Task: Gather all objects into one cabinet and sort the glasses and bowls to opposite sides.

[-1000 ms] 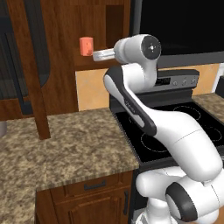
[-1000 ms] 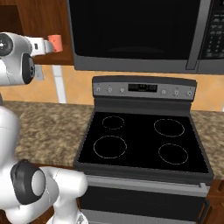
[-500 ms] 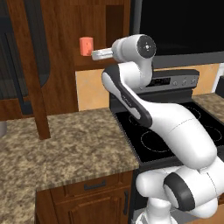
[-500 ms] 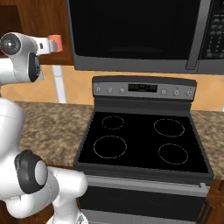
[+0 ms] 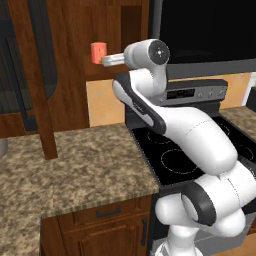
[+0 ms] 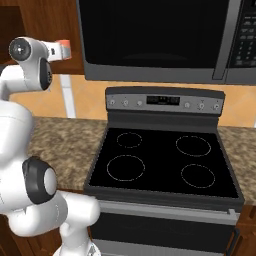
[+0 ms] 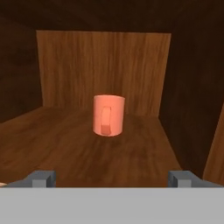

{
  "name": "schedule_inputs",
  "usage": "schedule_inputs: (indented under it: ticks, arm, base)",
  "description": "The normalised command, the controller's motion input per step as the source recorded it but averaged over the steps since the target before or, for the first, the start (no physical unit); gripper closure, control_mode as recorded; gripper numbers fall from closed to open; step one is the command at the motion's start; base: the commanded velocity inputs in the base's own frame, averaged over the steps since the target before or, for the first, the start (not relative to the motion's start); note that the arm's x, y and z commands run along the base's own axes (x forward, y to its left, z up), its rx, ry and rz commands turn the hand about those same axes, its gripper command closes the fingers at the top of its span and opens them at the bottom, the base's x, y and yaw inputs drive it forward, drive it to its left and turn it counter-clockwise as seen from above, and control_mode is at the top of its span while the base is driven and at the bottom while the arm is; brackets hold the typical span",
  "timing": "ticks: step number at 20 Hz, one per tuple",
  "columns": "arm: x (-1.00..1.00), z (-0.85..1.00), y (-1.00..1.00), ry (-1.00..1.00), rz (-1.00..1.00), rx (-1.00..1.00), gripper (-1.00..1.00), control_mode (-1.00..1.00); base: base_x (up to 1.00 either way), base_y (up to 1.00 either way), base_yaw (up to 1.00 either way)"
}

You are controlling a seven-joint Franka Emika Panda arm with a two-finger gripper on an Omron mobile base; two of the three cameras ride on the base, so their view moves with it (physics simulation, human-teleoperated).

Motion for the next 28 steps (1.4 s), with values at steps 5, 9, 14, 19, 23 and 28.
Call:
schedule_inputs:
  ticks: [5,9,14,19,23,28]
  arm:
    - [0.46,0.00,0.09,0.01,-0.09,0.00,-1.00,-1.00]
    - [0.35,0.00,0.03,0.01,-0.06,0.00,-1.00,-1.00]
    - [0.18,-0.01,0.09,0.02,-0.01,0.00,-1.00,-1.00]
    - [0.24,-0.02,0.08,0.02,-0.01,0.00,-1.00,-1.00]
    - [0.38,0.00,0.10,0.04,-0.02,0.00,-1.00,-1.00]
    - [0.38,-0.02,0.18,0.05,-0.02,0.00,-1.00,-1.00]
  base:
    - [0.00,0.00,0.00]
    - [0.00,0.00,0.00]
    - [0.00,0.00,0.00]
    - [0.00,0.00,0.00]
    - [0.00,0.00,0.00]
    - [0.00,0.00,0.00]
